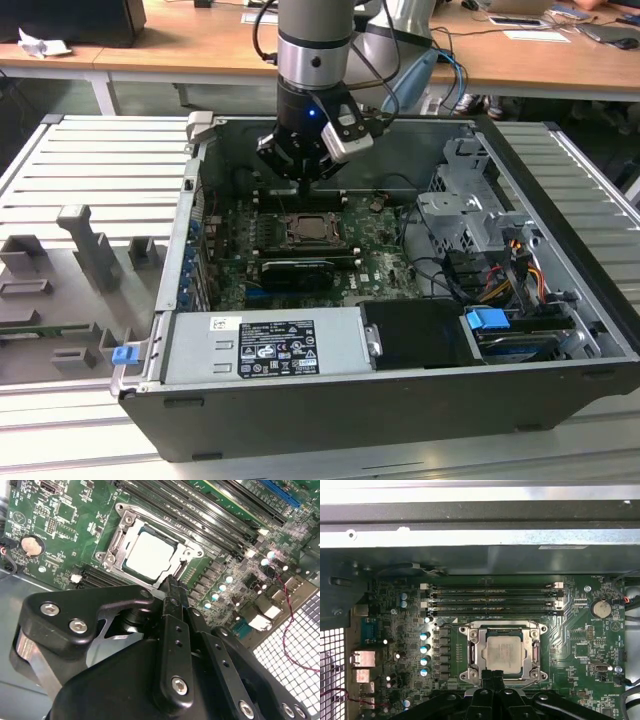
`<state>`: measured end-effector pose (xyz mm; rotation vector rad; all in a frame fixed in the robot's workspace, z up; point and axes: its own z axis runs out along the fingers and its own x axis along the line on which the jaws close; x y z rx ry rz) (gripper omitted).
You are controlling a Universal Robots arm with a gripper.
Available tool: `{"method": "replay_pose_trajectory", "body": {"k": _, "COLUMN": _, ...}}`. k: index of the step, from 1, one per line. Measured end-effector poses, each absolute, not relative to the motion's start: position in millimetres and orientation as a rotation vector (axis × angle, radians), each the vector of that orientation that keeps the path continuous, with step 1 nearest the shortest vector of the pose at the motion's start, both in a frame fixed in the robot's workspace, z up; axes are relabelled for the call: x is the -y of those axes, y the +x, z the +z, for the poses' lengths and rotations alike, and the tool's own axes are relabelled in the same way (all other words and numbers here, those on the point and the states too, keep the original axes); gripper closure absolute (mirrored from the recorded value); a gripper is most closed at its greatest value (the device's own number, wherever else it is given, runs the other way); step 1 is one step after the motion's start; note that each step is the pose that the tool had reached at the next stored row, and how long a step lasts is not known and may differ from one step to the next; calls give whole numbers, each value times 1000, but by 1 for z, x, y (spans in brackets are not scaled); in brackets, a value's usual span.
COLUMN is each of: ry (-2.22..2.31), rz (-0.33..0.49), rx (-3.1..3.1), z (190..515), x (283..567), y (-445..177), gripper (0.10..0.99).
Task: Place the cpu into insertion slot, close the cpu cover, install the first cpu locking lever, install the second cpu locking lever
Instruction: 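Install the first cpu locking lever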
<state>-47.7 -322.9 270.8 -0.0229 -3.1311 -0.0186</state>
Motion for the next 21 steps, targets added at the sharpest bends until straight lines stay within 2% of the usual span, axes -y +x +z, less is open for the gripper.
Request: {"method": "replay_pose_trajectory", "body": {"k": 21, "ry": -23, "rz": -19, "rx": 3132, "z": 271, "x": 323, "y": -53, "gripper": 980}}
